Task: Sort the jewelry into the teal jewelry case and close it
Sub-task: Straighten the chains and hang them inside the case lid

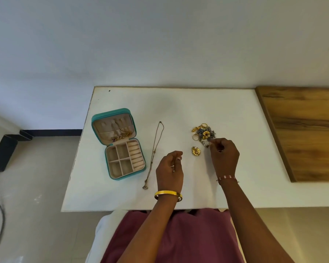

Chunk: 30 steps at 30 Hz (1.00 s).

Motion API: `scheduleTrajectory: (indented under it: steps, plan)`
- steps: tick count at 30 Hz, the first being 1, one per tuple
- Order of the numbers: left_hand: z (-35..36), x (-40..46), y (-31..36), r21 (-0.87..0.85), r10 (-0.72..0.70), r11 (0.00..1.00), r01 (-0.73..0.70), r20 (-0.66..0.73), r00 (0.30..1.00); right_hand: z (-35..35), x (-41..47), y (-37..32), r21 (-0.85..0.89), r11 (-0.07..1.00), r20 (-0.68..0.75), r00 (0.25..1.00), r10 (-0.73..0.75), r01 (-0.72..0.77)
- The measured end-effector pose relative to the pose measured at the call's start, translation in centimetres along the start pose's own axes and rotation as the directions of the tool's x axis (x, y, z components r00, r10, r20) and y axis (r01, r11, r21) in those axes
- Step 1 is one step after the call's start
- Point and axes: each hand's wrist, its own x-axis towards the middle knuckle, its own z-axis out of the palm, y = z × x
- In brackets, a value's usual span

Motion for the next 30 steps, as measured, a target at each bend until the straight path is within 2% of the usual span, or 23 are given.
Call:
scheduleTrajectory:
  steps: [6,9,12,14,17,19,21,25,30]
  plan:
    - [-0.1,-0.4,-0.9,0.023,-0.029,0.999,0.029,0.008,1.000,0.3,-1.7,0.1,-0.035,0.999,0.014,0.999,-0.037,0.038]
    - [-0.6,-0.4,-1.2,0.030,-0.017,0.999,0.017,-0.016,1.000,1.0,-2.6,-0.9,-0.063,0.992,0.038,0.994,-0.105,0.107]
    - [-1.6,-0.3,-1.3,0.011,0.007,1.000,-0.006,-0.102,0.995,2.5,-3.4,-2.5,-0.090,0.969,0.123,0.969,-0.217,0.228]
    - [-2.5,-0.3,-1.3,0.002,0.022,1.000,-0.022,-0.160,0.987,3.7,-4.0,-3.8,-0.095,0.948,0.249,0.929,-0.274,0.305]
    - [-3.9,-0.7,-1.5,0.045,0.059,0.998,-0.051,-0.216,0.974,5.5,-4.9,-5.3,-0.155,0.872,0.438,0.823,-0.361,0.464]
    - [-4.7,-1.2,-1.7,0.090,0.087,0.994,-0.068,-0.231,0.969,6.5,-5.4,-5.8,-0.234,0.784,0.496,0.764,-0.413,0.575]
    - [-5.4,-1.8,-1.9,0.131,0.107,0.988,-0.078,-0.232,0.967,6.9,-5.7,-5.6,-0.315,0.700,0.507,0.737,-0.447,0.641]
    - [-6.1,-3.1,-2.3,0.177,0.086,0.983,-0.057,-0.161,0.983,5.8,-5.5,-4.6,-0.398,0.666,0.504,0.757,-0.416,0.631]
    - [-6.2,-3.2,-3.0,0.275,0.113,0.957,-0.088,-0.077,0.991,4.0,-4.3,-4.3,-0.401,0.728,0.521,0.792,-0.318,0.557]
